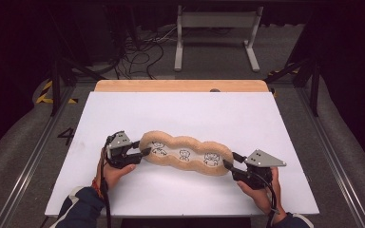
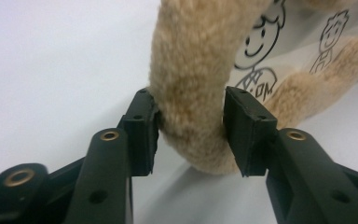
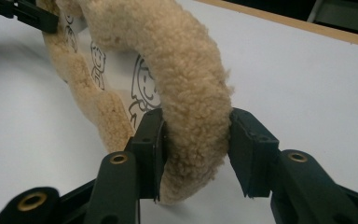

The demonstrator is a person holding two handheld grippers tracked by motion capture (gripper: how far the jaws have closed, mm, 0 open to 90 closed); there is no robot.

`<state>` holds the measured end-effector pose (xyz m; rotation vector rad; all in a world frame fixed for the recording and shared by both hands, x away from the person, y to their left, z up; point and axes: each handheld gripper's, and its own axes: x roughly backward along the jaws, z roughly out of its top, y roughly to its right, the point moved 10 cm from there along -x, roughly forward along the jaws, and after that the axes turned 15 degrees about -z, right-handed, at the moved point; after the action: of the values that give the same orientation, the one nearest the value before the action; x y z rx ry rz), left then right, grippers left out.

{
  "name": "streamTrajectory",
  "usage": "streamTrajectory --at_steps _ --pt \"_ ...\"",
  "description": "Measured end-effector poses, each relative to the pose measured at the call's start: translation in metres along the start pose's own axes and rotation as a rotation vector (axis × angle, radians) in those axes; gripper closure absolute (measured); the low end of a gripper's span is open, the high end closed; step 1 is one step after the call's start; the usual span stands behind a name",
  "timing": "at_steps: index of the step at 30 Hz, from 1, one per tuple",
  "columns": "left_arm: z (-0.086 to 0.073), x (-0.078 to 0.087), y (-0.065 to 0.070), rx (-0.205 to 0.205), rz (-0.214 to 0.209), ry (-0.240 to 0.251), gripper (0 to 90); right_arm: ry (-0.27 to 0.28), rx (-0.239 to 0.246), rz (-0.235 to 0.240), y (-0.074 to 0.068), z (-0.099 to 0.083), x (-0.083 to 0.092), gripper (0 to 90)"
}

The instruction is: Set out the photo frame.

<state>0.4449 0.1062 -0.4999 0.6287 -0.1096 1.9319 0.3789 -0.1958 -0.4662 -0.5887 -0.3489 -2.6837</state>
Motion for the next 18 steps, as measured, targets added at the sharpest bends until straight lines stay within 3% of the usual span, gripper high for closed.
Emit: streamTrajectory --at_steps 6,10,12,18 --pt "0.007 -0.007 0.001 -0.028 -0.006 0.016 52.4 0.021 -0.023 -0.012 0.003 0.002 0.000 56.2" --pt "0.004 -0.001 0.002 -0.037 -0.003 0.001 58.5 0.052 -0.006 -0.045 0.003 0.007 -0.002 62.9" --pt "0.002 0.003 0.004 -0.049 0.007 -0.015 62.3 0.046 -0.010 -0.040 0.004 0.007 -0.005 64.7" --pt "0.000 0.005 0.009 -0.051 0.033 -0.037 62.8 0.033 -0.006 -0.032 0.006 0.008 -0.011 65.3"
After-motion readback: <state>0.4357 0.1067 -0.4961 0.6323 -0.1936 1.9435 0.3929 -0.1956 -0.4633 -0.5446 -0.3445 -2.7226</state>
